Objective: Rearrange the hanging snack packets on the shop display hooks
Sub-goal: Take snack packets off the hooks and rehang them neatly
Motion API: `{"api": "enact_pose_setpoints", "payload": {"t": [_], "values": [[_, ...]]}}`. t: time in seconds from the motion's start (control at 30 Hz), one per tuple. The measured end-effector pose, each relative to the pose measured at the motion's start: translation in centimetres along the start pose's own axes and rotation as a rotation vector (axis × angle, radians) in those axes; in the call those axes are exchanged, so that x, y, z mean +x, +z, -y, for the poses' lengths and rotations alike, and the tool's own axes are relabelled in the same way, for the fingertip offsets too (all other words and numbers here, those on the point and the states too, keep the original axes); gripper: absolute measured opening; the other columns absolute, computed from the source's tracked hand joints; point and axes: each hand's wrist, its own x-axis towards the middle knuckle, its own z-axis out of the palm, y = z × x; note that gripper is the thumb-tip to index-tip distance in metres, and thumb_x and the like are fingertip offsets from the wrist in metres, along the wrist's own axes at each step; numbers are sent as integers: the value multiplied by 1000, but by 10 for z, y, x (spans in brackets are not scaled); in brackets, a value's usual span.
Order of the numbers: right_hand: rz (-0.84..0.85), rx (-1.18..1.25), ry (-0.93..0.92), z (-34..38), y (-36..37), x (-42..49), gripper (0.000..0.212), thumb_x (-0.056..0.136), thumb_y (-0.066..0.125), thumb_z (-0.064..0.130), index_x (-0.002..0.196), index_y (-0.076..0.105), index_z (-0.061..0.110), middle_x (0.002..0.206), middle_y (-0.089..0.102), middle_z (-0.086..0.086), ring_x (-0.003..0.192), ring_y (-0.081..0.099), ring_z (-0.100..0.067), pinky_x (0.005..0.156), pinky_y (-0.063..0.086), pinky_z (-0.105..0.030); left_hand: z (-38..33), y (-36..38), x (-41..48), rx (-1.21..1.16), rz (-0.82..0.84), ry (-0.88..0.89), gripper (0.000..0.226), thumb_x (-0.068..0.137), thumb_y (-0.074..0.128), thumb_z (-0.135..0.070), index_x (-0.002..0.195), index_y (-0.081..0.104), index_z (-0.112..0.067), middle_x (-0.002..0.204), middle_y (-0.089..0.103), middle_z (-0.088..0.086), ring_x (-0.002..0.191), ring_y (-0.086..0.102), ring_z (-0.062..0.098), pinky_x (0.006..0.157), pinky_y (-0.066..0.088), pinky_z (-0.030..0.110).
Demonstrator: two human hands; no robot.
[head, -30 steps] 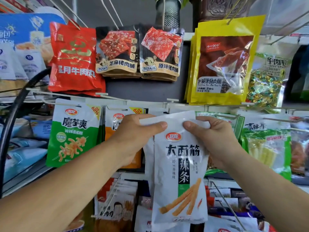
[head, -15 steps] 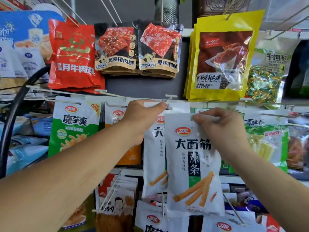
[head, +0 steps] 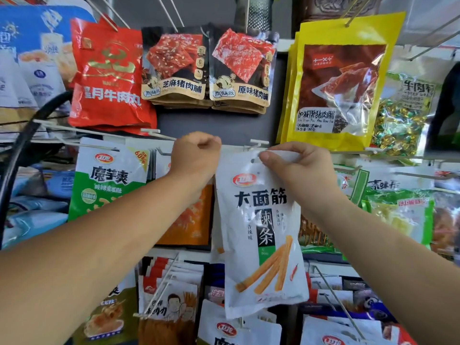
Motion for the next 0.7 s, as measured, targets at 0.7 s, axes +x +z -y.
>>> {"api": "enact_pose_setpoints", "payload": {"t": [0.7], "values": [[-163, -964, -648, -77, 0, -13, 41, 80, 85, 36, 112, 71, 14, 109, 57, -15, 95, 59, -38, 65, 51, -42, 67, 8, -57, 608, 616, 479, 54, 87, 74, -21, 140, 62, -23, 149, 48, 2, 136, 48, 21, 113, 40, 33]]}}
